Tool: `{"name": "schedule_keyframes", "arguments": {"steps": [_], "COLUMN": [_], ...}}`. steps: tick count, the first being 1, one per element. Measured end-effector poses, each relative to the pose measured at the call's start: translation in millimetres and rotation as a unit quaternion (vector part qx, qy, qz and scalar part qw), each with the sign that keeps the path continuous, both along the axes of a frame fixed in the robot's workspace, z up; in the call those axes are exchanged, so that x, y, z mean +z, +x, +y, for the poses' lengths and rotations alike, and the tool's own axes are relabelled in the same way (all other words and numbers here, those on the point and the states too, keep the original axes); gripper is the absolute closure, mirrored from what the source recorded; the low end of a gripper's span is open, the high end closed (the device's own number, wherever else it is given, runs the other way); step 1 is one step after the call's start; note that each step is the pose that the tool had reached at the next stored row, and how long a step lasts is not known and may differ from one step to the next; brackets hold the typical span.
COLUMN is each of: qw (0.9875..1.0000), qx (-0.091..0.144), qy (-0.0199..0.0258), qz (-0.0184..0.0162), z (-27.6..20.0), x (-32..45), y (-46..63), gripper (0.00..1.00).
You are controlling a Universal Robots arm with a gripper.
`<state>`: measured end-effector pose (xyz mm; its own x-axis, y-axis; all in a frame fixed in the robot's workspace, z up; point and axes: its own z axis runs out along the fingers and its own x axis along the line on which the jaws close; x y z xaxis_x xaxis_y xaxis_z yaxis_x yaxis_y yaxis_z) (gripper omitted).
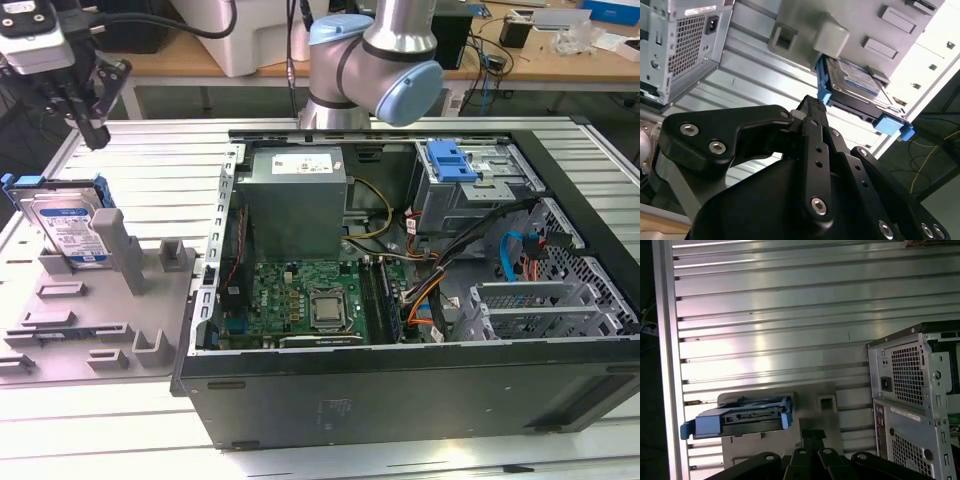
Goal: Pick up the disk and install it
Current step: 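Reach for the disk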
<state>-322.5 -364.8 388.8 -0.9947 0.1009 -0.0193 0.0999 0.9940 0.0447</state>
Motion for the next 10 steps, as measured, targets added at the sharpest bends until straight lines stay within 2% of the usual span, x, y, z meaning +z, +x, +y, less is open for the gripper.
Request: {"name": "schedule_keyframes", "arguments": {"steps": [2, 3, 5, 10], "qw": [1.0, 1.0, 1.0, 1.0], "qx": [0.0, -0.001, -0.001, -0.002], "qy": [0.0, 0.0, 0.0, 0.0], "qz": [0.0001, 0.0, 0.0, 0.0], "z": [1.2, 2.8, 4.0, 9.0], "x": [-0.3, -0.8, -1.2, -2.9], "y": [-6.3, -14.0, -20.5, -45.6], "gripper": [0.89, 0.89, 0.89, 0.89]}}
